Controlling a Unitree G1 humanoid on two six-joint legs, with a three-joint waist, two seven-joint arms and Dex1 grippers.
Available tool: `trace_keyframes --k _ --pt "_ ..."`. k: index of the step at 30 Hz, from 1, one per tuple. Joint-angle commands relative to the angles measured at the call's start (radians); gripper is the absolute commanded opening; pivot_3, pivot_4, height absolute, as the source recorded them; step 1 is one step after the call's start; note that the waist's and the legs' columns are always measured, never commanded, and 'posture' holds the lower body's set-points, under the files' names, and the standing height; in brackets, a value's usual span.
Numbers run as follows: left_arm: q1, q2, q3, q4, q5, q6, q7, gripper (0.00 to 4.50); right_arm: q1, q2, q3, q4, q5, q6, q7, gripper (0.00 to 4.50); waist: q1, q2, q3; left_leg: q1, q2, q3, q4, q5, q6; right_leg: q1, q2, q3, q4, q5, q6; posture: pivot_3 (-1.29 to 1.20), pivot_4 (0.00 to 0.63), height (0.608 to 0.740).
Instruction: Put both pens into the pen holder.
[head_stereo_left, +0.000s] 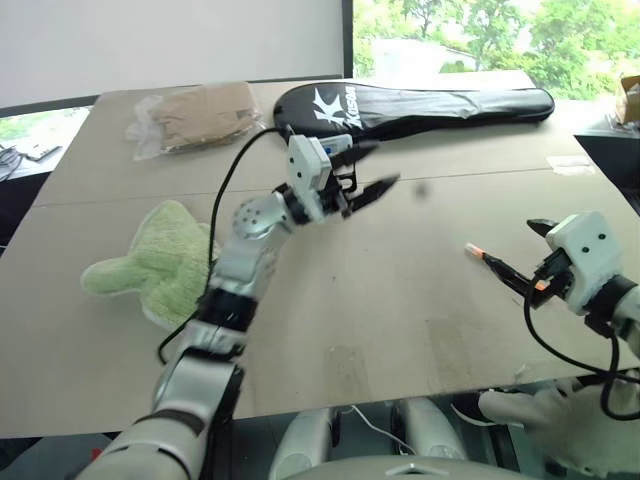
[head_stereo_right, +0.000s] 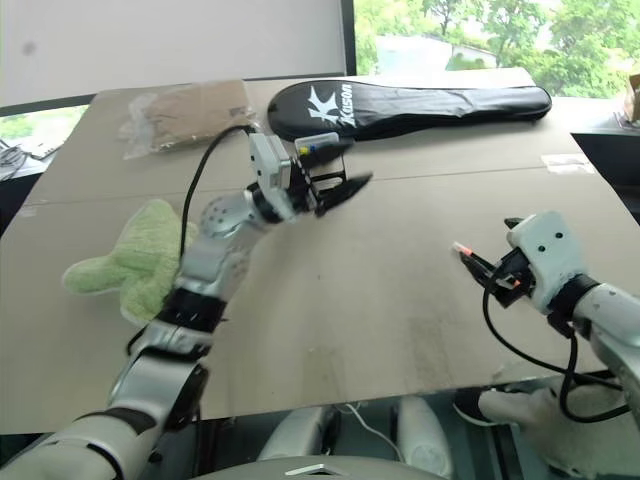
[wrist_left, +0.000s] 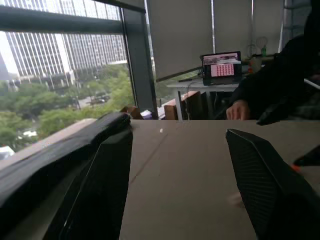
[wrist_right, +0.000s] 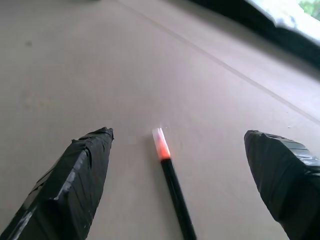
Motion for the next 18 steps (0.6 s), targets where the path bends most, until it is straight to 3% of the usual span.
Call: trace_keyframes --k 1,5,10,13,17,18 --pt "0.014 0.097 0.015 -0.246 -0.172 0.308 -0.003 3.1 -0.074 -0.043 -0.013 0.128 0.053 0.062 0.112 4.5 0.004 0.0 0.0 0.002 0.0 0.0 0.001 0.0 0.0 0.001 0.0 0.0 0.0 0.0 0.0 0.0 0.15 0.74" --pt "0.042 0.219 0.02 -0.331 -0.179 0.413 -0.074 3.1 -0.244 -0.075 0.101 0.37 0.052 0.087 0.265 4.5 0.003 0.002 -0.001 0.005 0.0 0.003 0.001 0.0 0.0 0.005 0.002 0.001 0.0 0.0 0.0 0.0 0.15 0.74" --pt "0.058 0.226 0.034 -0.349 -0.138 0.418 -0.069 3.1 -0.379 -0.083 0.288 0.559 -0.059 0.033 0.389 4.5 0.014 0.002 0.0 0.002 0.0 0.002 0.001 -0.001 0.001 0.002 0.001 0.0 -0.001 0.0 0.0 0.0 0.15 0.74" --pt "0.064 0.21 0.042 -0.349 -0.121 0.414 -0.056 3.18 -0.425 -0.086 0.363 0.621 -0.09 0.032 0.459 3.64 0.015 0.002 0.0 0.001 0.0 0.002 0.001 -0.001 0.001 0.002 0.0 0.0 -0.002 0.0 0.0 0.0 0.15 0.74" --pt "0.091 0.198 0.058 -0.36 -0.119 0.419 -0.051 3.18 -0.454 -0.085 0.416 0.703 -0.163 -0.008 0.494 1.78 0.015 0.002 0.0 0.001 0.0 0.002 0.002 -0.001 0.001 0.002 0.0 0.0 -0.002 0.0 0.0 0.0 0.15 0.74" --pt "0.097 0.197 0.064 -0.361 -0.124 0.424 -0.052 3.18 -0.457 -0.084 0.416 0.711 -0.176 -0.015 0.494 1.49 0.015 0.002 0.0 0.001 0.0 0.002 0.001 -0.001 0.001 0.002 0.0 0.0 -0.002 0.0 0.0 0.0 0.15 0.74"
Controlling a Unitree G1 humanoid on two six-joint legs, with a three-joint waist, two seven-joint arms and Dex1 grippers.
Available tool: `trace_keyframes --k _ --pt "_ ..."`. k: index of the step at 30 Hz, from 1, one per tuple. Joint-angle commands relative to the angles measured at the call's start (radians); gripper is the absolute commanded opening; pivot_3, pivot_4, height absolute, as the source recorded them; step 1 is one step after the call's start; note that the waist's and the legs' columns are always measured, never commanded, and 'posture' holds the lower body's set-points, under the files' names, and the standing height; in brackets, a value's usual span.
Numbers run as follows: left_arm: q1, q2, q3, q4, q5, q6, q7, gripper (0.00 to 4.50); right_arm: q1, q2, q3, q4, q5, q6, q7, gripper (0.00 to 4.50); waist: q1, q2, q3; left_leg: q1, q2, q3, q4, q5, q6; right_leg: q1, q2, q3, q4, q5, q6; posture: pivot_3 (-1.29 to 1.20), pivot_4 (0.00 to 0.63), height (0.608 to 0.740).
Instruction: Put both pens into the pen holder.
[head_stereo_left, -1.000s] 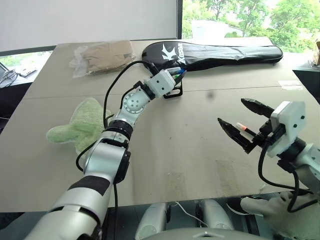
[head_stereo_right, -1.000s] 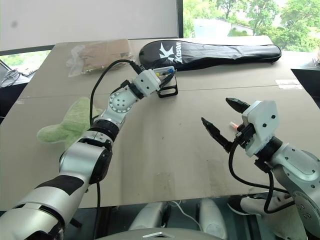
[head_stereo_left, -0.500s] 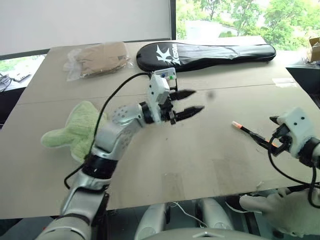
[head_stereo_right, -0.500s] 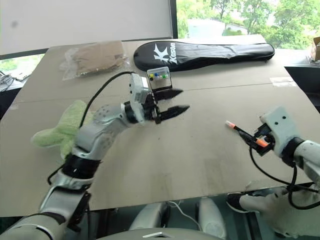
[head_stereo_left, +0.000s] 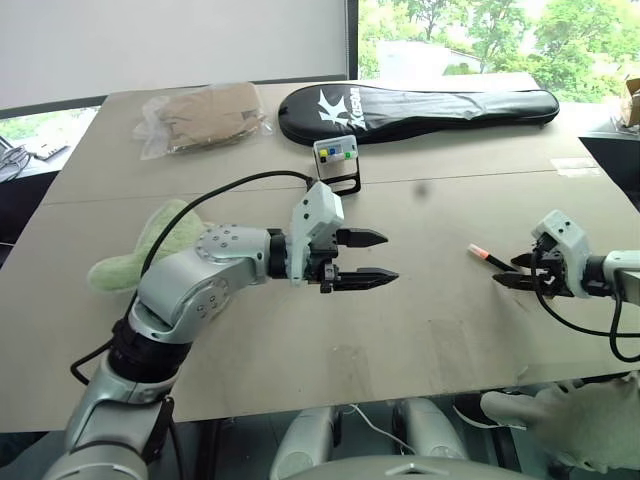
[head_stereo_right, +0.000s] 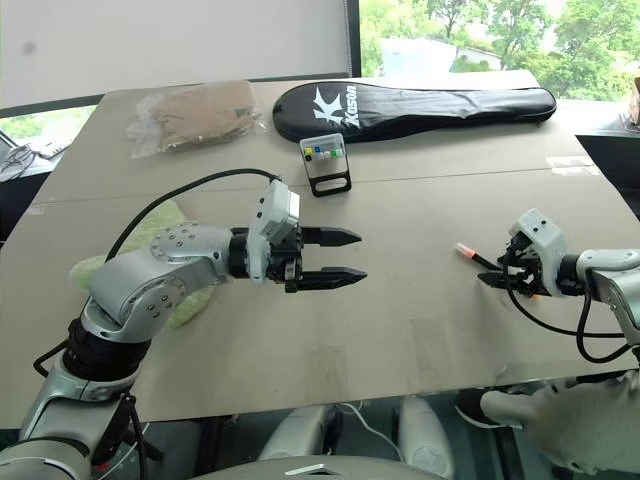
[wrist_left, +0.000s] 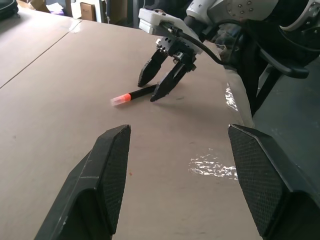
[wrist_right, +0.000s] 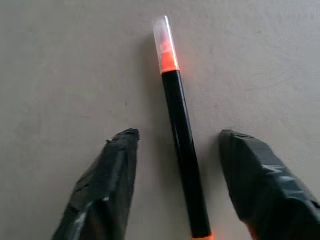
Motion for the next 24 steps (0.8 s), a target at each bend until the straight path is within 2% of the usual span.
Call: trace_keyframes --k 1,3,4,5,7,9,11,15,21,24 --pt "0.019 -0.002 0.047 -0.032 -0.02 0.014 0.001 3.18 0.003 -0.002 0.017 0.037 -0.042 -0.021 0.033 0.99 0.0 0.0 0.0 0.0 0.0 0.0 0.0 0.0 0.0 0.0 0.0 0.0 0.0 0.0 0.0 0.0 0.15 0.74" --pt "0.027 -0.01 0.062 -0.025 -0.058 0.054 0.007 3.18 0.011 0.003 0.005 0.034 -0.049 -0.028 0.037 0.1 0.0 0.0 0.0 0.0 0.0 -0.001 0.0 0.0 0.0 0.0 0.0 0.0 0.0 0.0 0.0 0.0 0.15 0.74" --pt "0.03 -0.023 0.076 -0.015 -0.093 0.09 0.02 3.18 0.026 0.001 -0.006 0.018 -0.042 -0.026 0.043 0.04 0.001 0.0 0.0 0.0 0.0 0.0 0.0 0.0 0.0 0.0 0.0 0.0 0.0 0.0 0.0 0.0 0.15 0.74" --pt "0.031 -0.034 0.087 -0.009 -0.118 0.116 0.03 3.18 0.037 0.0 -0.013 0.006 -0.039 -0.023 0.047 0.04 0.003 0.0 0.0 0.0 0.0 0.0 0.0 0.0 0.0 0.0 0.0 0.0 0.0 0.0 0.0 0.0 0.15 0.74" --pt "0.013 -0.09 0.124 0.037 -0.203 0.214 0.104 3.18 0.072 0.045 -0.118 -0.084 0.063 -0.01 0.053 0.04 0.012 0.0 0.0 0.0 0.0 -0.001 0.001 0.0 0.0 0.0 0.0 0.0 0.0 0.0 0.0 0.0 0.15 0.74" --pt "-0.02 -0.186 0.202 0.108 -0.374 0.308 0.234 3.18 0.091 0.128 -0.256 -0.232 0.23 0.037 0.035 0.04 0.017 -0.001 0.0 -0.001 0.0 -0.002 0.001 0.0 0.0 0.0 0.0 -0.001 0.0 0.0 0.0 0.0 0.15 0.74" --pt "-0.057 -0.271 0.261 0.173 -0.49 0.365 0.368 3.18 0.108 0.201 -0.337 -0.385 0.366 0.104 -0.019 0.04 0.015 0.0 0.0 -0.001 0.0 -0.002 0.002 0.0 0.0 0.0 0.0 -0.001 0.001 0.0 0.0 0.0 0.15 0.74" --pt "-0.107 -0.368 0.308 0.242 -0.609 0.404 0.541 3.18 0.133 0.287 -0.349 -0.607 0.504 0.192 -0.16 0.04 0.019 -0.001 0.0 -0.002 0.0 -0.002 0.004 0.0 0.001 0.0 0.0 -0.001 0.001 0.0 0.0 0.0 0.15 0.74" --pt "-0.149 -0.413 0.31 0.272 -0.648 0.42 0.631 3.18 0.134 0.38 -0.328 -0.729 0.616 0.232 -0.331 0.04 0.019 -0.001 0.0 -0.002 -0.001 -0.002 0.004 0.0 0.0 -0.001 0.0 -0.001 0.001 0.0 0.0 0.0 0.15 0.74" --pt "-0.154 -0.421 0.316 0.271 -0.691 0.427 0.644 2.36 0.137 0.386 -0.308 -0.734 0.617 0.226 -0.362 0.0 0.018 -0.001 0.0 -0.002 -0.001 -0.001 0.003 0.0 0.0 -0.001 0.0 -0.001 0.001 0.0 0.0 0.0 0.15 0.74"
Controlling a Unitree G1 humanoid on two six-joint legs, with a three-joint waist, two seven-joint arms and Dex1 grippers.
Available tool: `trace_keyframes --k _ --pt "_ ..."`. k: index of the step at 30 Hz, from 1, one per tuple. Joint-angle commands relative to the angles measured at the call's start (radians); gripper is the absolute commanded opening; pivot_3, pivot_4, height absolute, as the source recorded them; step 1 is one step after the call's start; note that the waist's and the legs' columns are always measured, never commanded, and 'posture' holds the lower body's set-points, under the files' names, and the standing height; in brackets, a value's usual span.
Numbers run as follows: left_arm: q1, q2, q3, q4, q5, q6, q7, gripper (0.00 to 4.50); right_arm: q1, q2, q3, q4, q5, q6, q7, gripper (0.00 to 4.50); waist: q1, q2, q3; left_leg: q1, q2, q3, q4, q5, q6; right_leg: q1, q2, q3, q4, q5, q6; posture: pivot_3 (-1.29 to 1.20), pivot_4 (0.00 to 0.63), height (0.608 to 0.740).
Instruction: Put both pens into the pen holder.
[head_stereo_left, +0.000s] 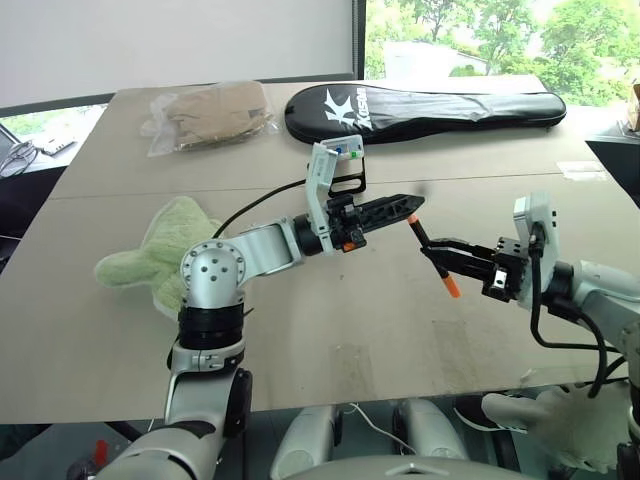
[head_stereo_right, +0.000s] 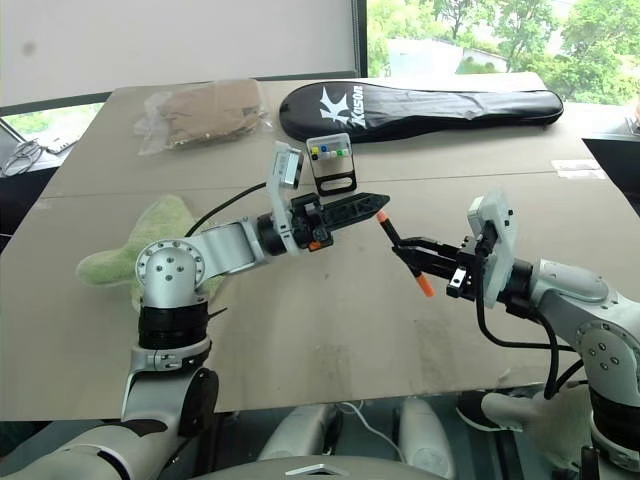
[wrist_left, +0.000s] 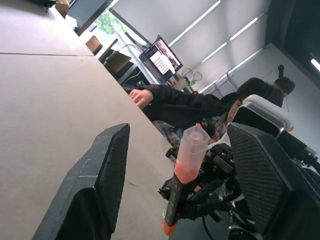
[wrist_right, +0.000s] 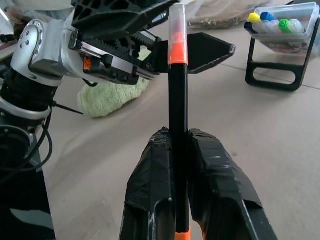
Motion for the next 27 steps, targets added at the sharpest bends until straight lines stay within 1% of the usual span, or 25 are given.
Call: trace_keyframes --k 1,4,5,6,8,11,12,13,14,15,16,18,19,21,22,25,27 --pt "-0.019 -0.002 0.012 -0.022 -0.056 0.01 0.012 1.92 -0.003 -0.001 0.01 -0.038 0.02 -0.014 -0.034 0.0 0.0 0.0 0.0 0.0 0.0 0.0 0.0 0.0 0.0 0.0 0.0 0.0 0.0 0.0 0.0 0.0 0.15 0.74" --pt "-0.018 0.007 0.011 -0.025 -0.066 0.013 0.017 0.89 -0.003 -0.002 0.018 -0.038 0.023 -0.026 -0.047 0.0 -0.001 0.0 0.0 0.0 0.0 0.0 -0.001 0.0 0.0 0.0 0.0 0.0 0.0 0.0 0.0 0.0 0.15 0.74" --pt "-0.019 0.011 0.011 -0.025 -0.065 0.012 0.016 0.36 -0.004 -0.001 0.021 -0.038 0.018 -0.035 -0.05 0.0 -0.001 0.0 0.0 0.0 0.0 0.0 -0.001 0.0 0.0 0.0 0.0 0.0 0.0 0.0 0.0 0.0 0.15 0.74" --pt "-0.02 0.015 0.013 -0.025 -0.066 0.011 0.017 0.08 -0.006 0.002 0.023 -0.04 0.014 -0.045 -0.052 0.0 -0.001 0.0 0.0 0.0 0.0 0.0 -0.001 0.0 0.0 0.0 0.0 0.0 0.0 0.0 0.0 0.0 0.15 0.74" --pt "-0.023 0.023 0.017 -0.026 -0.064 0.007 0.019 0.08 -0.012 0.009 0.03 -0.039 0.002 -0.066 -0.064 0.0 0.0 0.0 0.0 0.0 0.0 0.0 -0.001 0.0 0.0 0.0 0.0 0.0 0.0 0.0 0.0 0.0 0.15 0.74" --pt "-0.041 0.046 0.03 -0.035 -0.022 -0.025 -0.001 0.08 -0.033 0.028 0.018 -0.004 0.028 -0.081 -0.073 0.0 0.0 0.0 0.0 0.0 0.0 0.0 -0.001 0.0 0.0 -0.001 0.0 0.0 0.0 0.0 0.0 0.0 0.15 0.74" --pt "-0.049 0.055 0.037 -0.035 -0.001 -0.045 -0.006 0.0 -0.038 0.03 0.011 0.0 0.042 -0.085 -0.067 0.92 -0.001 0.0 0.0 0.0 0.0 0.0 -0.001 0.0 0.0 -0.001 0.0 0.0 0.0 0.0 0.0 0.0 0.15 0.74" --pt "-0.059 0.067 0.044 -0.037 0.023 -0.069 -0.02 0.0 -0.039 0.026 0.001 -0.004 0.062 -0.086 -0.057 1.2 -0.001 0.0 0.0 0.0 0.0 0.0 -0.001 0.0 0.0 -0.001 0.0 0.0 0.0 0.0 0.0 0.0 0.15 0.74" --pt "-0.076 0.096 0.047 -0.049 0.079 -0.113 -0.056 0.0 -0.043 0.02 -0.009 -0.012 0.05 -0.101 -0.061 1.77 -0.001 0.0 0.0 0.0 0.0 0.001 -0.001 0.0 0.0 -0.001 0.0 0.0 0.0 0.0 0.0 0.0 0.15 0.74" --pt "-0.086 0.116 0.047 -0.058 0.118 -0.143 -0.084 0.0 -0.045 0.014 -0.015 -0.018 0.04 -0.113 -0.065 2.2 -0.001 0.0 0.0 0.0 0.0 0.0 -0.001 0.0 0.0 -0.001 0.0 0.0 0.0 0.0 0.0 0.0 0.15 0.74" --pt "-0.124 0.161 0.043 -0.078 0.215 -0.23 -0.131 0.0 -0.042 -0.008 -0.022 -0.023 0.001 -0.131 -0.068 2.73 -0.002 0.0 0.0 0.0 0.0 0.0 -0.001 0.0 0.0 -0.001 0.001 0.0 0.0 0.0 0.0 0.0 0.15 0.74" --pt "-0.174 0.218 0.027 -0.099 0.352 -0.351 -0.196 0.0 -0.033 -0.04 -0.027 -0.027 -0.042 -0.155 -0.068 3.66 -0.001 0.0 0.001 0.0 0.0 0.001 -0.002 0.0 0.0 -0.002 0.001 0.0 0.0 0.0 0.0 0.0 0.15 0.74" --pt "-0.197 0.251 -0.005 -0.107 0.455 -0.436 -0.228 0.0 -0.028 -0.05 -0.033 -0.026 -0.05 -0.163 -0.071 4.1 0.0 0.0 0.001 -0.001 0.0 0.001 -0.002 0.0 0.0 -0.002 0.001 0.0 -0.001 0.0 0.0 0.0 0.15 0.74" --pt "-0.223 0.303 -0.08 -0.103 0.665 -0.608 -0.278 0.0 -0.016 -0.061 -0.038 -0.035 -0.061 -0.183 -0.07 4.1 0.001 0.0 0.001 0.0 0.0 0.002 -0.004 0.0 0.0 -0.002 0.0 0.0 -0.002 0.0 0.0 0.0 0.15 0.74" --pt "-0.227 0.318 -0.109 -0.094 0.746 -0.679 -0.301 0.0 -0.013 -0.065 -0.035 -0.043 -0.075 -0.199 -0.067 4.1 0.001 0.0 0.001 0.0 0.0 0.002 -0.005 0.0 0.0 -0.002 0.0 0.0 -0.003 0.0 0.0 0.0 0.15 0.74" --pt "-0.213 0.34 -0.179 -0.042 0.959 -0.89 -0.34 0.0 -0.002 -0.071 -0.001 -0.076 -0.158 -0.274 -0.048 4.1 0.004 0.0 0.001 0.0 0.0 0.002 -0.006 0.0 0.0 -0.002 -0.001 0.0 -0.003 0.0 0.0 0.0 0.15 0.74" --pt "-0.189 0.344 -0.213 0.009 1.073 -1.004 -0.351 0.0 0.007 -0.069 0.021 -0.091 -0.205 -0.32 -0.04 4.1 0.001 0.0 0.001 0.0 0.0 0.001 -0.007 0.0 0.0 -0.002 0.0 0.001 -0.003 0.0 0.0 0.0 0.15 0.74"
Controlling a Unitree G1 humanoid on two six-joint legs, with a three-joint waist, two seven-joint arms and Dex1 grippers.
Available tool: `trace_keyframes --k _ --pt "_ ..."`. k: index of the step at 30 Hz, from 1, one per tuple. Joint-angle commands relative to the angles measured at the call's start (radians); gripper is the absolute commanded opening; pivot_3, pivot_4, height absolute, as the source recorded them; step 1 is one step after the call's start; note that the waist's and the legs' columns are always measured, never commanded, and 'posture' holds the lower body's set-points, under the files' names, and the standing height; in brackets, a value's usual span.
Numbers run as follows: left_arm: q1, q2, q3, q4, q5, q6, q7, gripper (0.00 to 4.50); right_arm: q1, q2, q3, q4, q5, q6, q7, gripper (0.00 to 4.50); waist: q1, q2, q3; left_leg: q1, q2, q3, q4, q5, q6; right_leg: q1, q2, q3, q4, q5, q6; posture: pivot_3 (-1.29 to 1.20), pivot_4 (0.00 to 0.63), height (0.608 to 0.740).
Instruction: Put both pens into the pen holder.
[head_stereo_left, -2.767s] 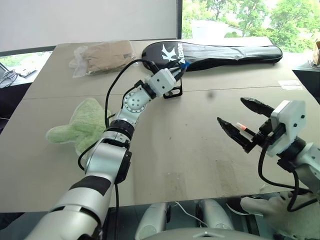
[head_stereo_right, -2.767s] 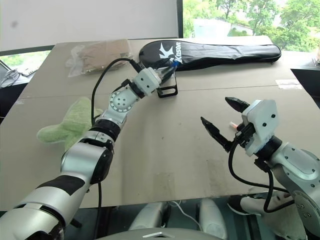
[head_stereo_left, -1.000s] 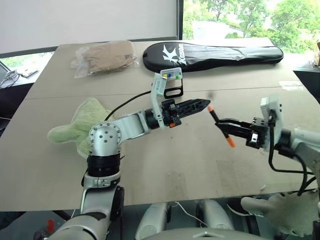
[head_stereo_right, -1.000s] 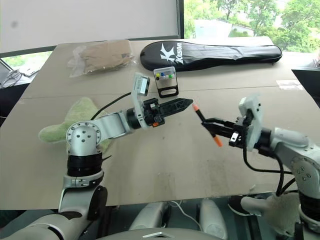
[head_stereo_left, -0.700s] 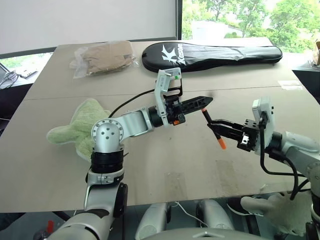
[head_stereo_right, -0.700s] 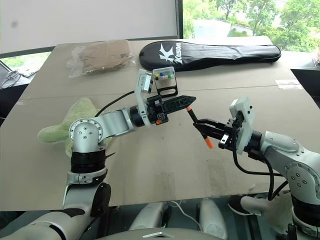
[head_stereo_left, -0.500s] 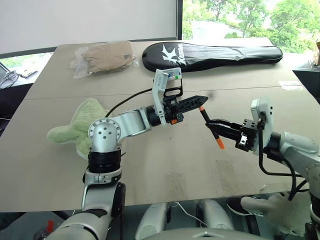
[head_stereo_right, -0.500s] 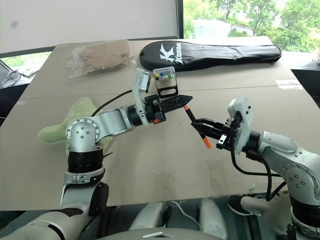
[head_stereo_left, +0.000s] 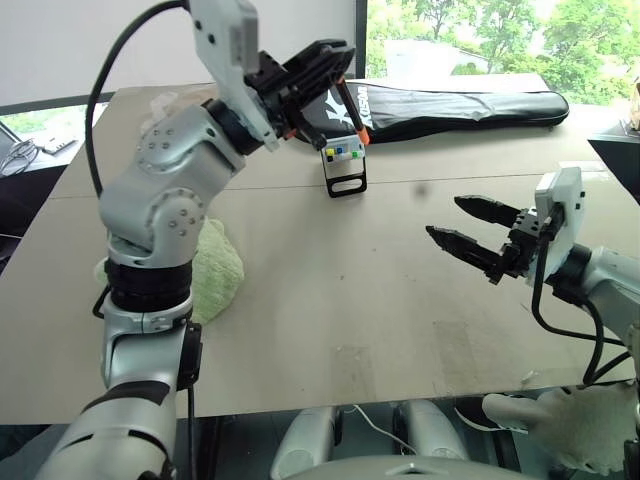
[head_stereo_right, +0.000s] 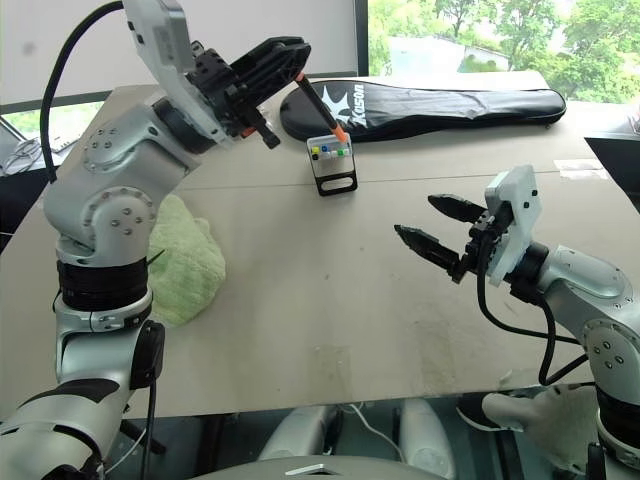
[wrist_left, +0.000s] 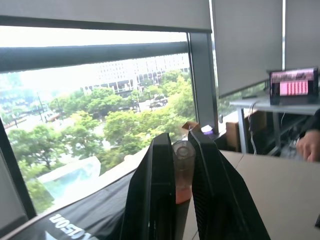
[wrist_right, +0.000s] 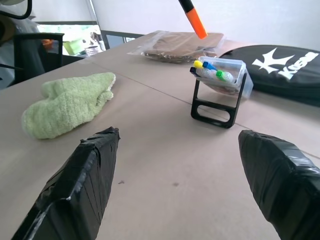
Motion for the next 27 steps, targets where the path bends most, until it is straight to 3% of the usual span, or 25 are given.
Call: trace_keyframes --k 1,9,27 --pt "0.03 0.018 -0.058 0.078 0.241 -0.264 -0.029 0.0 0.011 -0.004 0.026 -0.064 -0.091 -0.11 0.018 4.1 -0.004 0.0 0.0 0.0 0.0 0.0 0.0 0.0 0.0 0.0 0.0 0.0 0.0 0.0 0.0 0.0 0.15 0.74" --pt "0.051 -0.036 -0.088 0.341 0.42 -0.594 -0.056 0.0 0.035 -0.008 0.042 -0.063 -0.169 -0.172 0.026 4.1 -0.001 -0.001 0.001 0.0 0.0 0.0 -0.001 0.0 0.0 -0.001 0.0 0.0 0.0 0.0 0.0 0.0 0.15 0.74" --pt "-0.052 -0.113 -0.072 0.713 0.481 -0.86 -0.096 0.0 0.103 -0.002 0.04 -0.129 -0.293 -0.211 -0.065 4.1 -0.004 -0.001 0.001 0.0 0.0 0.0 -0.001 0.0 0.0 -0.001 0.0 -0.004 0.001 0.0 0.0 0.0 0.15 0.74"
